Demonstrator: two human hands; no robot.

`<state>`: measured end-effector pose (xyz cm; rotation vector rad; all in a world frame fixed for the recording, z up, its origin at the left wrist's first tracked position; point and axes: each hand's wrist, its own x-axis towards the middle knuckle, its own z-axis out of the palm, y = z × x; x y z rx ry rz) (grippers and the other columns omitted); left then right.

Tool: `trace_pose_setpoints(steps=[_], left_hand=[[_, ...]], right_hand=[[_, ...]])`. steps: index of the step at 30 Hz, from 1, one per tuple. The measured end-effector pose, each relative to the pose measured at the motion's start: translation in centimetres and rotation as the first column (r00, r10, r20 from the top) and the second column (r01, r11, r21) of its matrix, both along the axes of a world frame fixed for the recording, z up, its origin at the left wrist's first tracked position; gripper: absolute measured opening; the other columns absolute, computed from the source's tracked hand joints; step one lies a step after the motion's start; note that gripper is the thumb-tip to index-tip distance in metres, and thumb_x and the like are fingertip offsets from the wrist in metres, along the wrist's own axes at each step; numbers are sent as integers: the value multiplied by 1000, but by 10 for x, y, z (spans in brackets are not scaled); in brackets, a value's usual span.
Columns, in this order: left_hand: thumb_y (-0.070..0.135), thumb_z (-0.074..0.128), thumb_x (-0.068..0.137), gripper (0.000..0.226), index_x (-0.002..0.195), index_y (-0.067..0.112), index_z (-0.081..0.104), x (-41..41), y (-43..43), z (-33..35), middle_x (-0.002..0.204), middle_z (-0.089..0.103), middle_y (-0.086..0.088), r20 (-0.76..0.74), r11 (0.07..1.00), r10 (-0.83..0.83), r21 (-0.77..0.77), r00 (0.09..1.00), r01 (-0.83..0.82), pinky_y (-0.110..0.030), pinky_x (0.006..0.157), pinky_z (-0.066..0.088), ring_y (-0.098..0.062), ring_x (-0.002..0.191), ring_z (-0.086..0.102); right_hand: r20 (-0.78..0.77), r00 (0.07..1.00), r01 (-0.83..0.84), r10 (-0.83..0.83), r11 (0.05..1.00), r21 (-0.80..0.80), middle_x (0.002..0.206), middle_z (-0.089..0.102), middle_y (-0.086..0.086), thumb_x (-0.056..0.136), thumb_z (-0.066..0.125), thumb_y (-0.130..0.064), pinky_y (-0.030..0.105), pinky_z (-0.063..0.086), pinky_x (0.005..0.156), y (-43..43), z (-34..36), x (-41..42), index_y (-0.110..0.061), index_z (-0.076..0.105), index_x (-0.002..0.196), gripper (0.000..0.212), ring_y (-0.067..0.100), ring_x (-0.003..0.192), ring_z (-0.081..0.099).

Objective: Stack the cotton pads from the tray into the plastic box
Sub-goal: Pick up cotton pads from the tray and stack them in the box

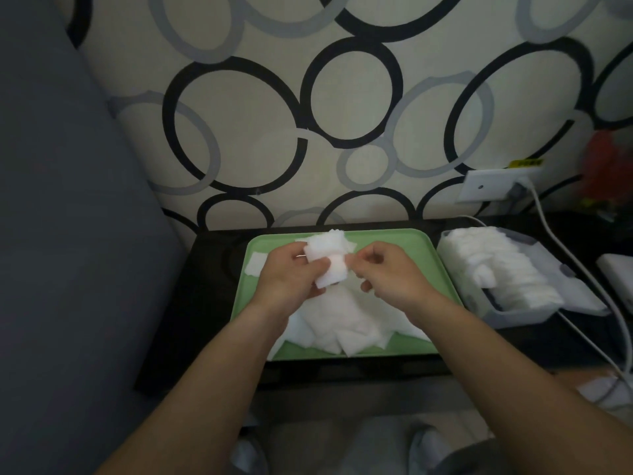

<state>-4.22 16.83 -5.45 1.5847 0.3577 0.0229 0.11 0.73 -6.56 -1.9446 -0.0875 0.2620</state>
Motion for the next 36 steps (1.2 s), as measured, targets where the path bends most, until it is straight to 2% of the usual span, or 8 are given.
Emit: trace_pose_setpoints(steps=[4,7,11,19,23,27,30,36], left_hand=[[11,64,95,11,100,20,65,2,16,0,108,69,-5,-30,993,118,-7,993,-119,-29,70,58,-23,94,70],[12,64,94,14,106,19,66,1,26,-2,112,69,-6,-34,993,122,11,992,-122,-28,68,56,-23,96,71],[12,65,94,11,100,21,67,1,36,-5,110,69,-6,-45,993,114,19,993,-113,-30,71,57,-23,94,71],[16,67,93,23,116,18,68,-2,51,-11,117,67,-6,-58,993,104,56,993,-101,-31,71,57,-25,105,66],[16,66,94,27,121,16,66,-3,53,-11,117,67,-6,-59,994,86,72,995,-82,-30,71,58,-25,105,66],[16,66,94,27,120,16,67,-2,53,-12,116,68,-6,-57,994,82,78,995,-78,-29,69,57,-25,104,66],[16,66,94,26,121,15,67,-1,51,-11,116,67,-6,-61,993,84,88,995,-79,-30,70,57,-26,105,66],[15,65,95,18,112,18,68,-2,51,-12,113,68,-6,-53,994,68,85,996,-63,-31,72,58,-25,103,66]], right_hand=[[106,992,-39,65,973,-229,96,68,-2,92,65,-20,32,53,83,-11,-15,7,-23,67,94,4,16,88,66],[82,982,-127,172,912,-389,105,65,-5,85,74,-32,29,49,84,-7,-22,6,-24,65,114,31,14,94,62],[50,962,-224,269,878,-423,106,64,-5,76,82,-30,26,48,82,2,-25,6,-22,62,122,50,12,89,60],[100,925,-287,366,849,-443,74,64,-12,78,79,-16,15,40,60,3,-22,11,-27,70,88,18,-1,66,58],[140,912,-297,387,854,-427,73,68,-15,84,68,-10,13,43,65,-1,-19,13,-31,70,72,24,-4,68,60],[109,912,-314,395,844,-436,93,63,-13,84,73,-18,16,41,67,-4,-23,14,-28,66,91,14,1,78,57],[77,913,-319,402,817,-480,96,58,-13,81,77,-23,14,38,63,-2,-26,11,-26,63,108,31,-2,77,53],[88,903,-334,421,815,-473,84,64,-11,83,71,-17,19,40,62,2,-20,11,-26,68,88,11,0,72,57]])
